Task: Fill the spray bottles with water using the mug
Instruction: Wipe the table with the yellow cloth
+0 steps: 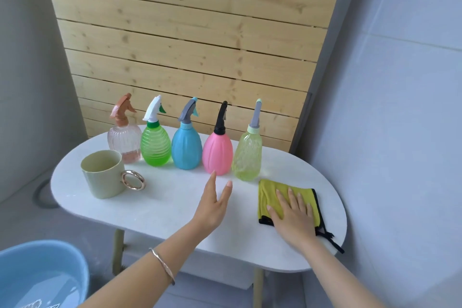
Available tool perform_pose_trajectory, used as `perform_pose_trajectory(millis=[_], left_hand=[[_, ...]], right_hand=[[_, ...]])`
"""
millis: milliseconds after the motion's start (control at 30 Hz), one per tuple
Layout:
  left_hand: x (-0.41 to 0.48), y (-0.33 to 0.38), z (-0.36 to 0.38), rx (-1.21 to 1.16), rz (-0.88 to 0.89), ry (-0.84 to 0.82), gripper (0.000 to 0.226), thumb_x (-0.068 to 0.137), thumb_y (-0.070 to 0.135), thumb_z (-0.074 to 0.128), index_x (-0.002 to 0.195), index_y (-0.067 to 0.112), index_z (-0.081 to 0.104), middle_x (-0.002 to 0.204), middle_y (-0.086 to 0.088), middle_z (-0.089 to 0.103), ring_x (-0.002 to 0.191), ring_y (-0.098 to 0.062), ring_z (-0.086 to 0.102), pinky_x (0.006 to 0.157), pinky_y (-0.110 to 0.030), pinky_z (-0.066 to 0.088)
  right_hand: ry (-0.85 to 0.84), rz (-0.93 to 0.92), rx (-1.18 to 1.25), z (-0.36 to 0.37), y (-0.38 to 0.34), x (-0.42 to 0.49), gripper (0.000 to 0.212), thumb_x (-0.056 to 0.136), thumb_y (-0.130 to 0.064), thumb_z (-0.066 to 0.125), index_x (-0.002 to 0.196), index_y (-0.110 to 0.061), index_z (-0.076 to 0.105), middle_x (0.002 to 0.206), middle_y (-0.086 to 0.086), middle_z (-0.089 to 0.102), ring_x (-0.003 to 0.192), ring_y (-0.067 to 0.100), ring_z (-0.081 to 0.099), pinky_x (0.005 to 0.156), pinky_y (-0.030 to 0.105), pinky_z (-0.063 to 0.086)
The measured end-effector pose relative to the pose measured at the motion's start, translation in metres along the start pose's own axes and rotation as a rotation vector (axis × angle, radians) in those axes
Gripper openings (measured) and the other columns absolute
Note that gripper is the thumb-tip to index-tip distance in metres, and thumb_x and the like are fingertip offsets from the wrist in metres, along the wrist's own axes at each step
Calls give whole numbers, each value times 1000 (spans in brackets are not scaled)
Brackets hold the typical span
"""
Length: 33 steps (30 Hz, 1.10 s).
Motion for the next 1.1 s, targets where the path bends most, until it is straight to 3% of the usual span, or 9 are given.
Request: perform_pose_trajectory(millis=[167, 267, 333, 433, 600, 733, 833, 1000, 1100], left_hand=[[-23, -8, -15, 71, -1, -36, 58, 104, 39, 36, 156, 18, 20, 159, 6, 25, 148, -9, 19, 110, -14, 12], [-30, -17, -21, 314, 21, -120, 47, 107, 26, 32, 151, 12, 31, 157, -2, 33, 145, -14, 29, 108, -11, 16], [-38, -24, -21, 546, 58, -193, 45, 107, 22, 29, 151, 14, 31, 156, -6, 37, 144, -20, 31, 114, -20, 19], [-44, -27, -21, 856, 106, -237, 50, 107, 34, 25, 155, 19, 22, 160, 1, 28, 148, -20, 21, 119, -31, 14], [-26, -29, -22, 1045, 94, -190, 57, 107, 39, 20, 158, 15, 7, 165, 3, 5, 152, -17, 4, 121, -34, 2], [-4, -34, -27, 1098, 104, -168, 57, 107, 37, 19, 157, 14, 6, 166, 1, 4, 152, -18, 4, 122, -34, 2], [12, -33, -42, 1109, 130, -144, 55, 108, 34, 18, 157, 15, 5, 166, 2, 3, 152, -17, 2, 121, -33, 1], [18, -39, -76, 1008, 99, -75, 54, 107, 31, 23, 157, 16, 9, 165, 3, 5, 152, -18, 5, 120, -30, 3], [1, -38, -105, 601, 30, 108, 45, 102, 25, 41, 145, 12, 39, 150, -6, 43, 139, -21, 35, 111, -30, 26]], right_hand=[[-22, -117, -23, 15, -67, -37, 64, 96, -60, 19, 151, -35, -2, 160, -1, -13, 147, 22, -14, 117, 42, -9], [-95, -210, -9, 30, -119, -45, 64, 99, -52, 20, 152, -28, -3, 160, 2, -13, 147, 23, -13, 117, 41, -8], [-153, -253, 84, 30, -139, -44, 60, 101, -40, 24, 153, -20, 1, 161, 3, -6, 148, 21, -6, 119, 36, -3], [-79, -226, 252, 10, -127, -28, 53, 102, -28, 29, 152, -18, 15, 161, 1, 6, 148, 16, 5, 118, 29, 5], [-68, -251, 43, 20, -109, -23, 57, 103, -39, 22, 153, -15, 7, 161, 3, -6, 147, 17, -10, 117, 32, -7], [1, -268, -14, 24, -132, -19, 64, 98, -45, 2, 152, -11, 1, 161, 5, -5, 147, 16, -8, 116, 30, -10], [60, -324, 11, 24, -155, -7, 88, 73, -51, -19, 152, -21, 6, 161, -1, 1, 148, 14, 1, 116, 29, -7], [5, -348, -8, 35, -183, 0, 97, 70, -69, -21, 152, -26, 5, 161, 2, 0, 148, 18, -4, 117, 35, -9], [17, -385, -89, 34, -195, 0, 104, 67, -80, -18, 151, -28, 12, 157, 8, 14, 144, 25, 9, 117, 37, 2]])
Point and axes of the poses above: each hand's wrist, its own x-axis towards the middle knuckle, its own z-axis out of the palm, y = z × x, the point moved 7 cm from there along x, towards the middle knuckle
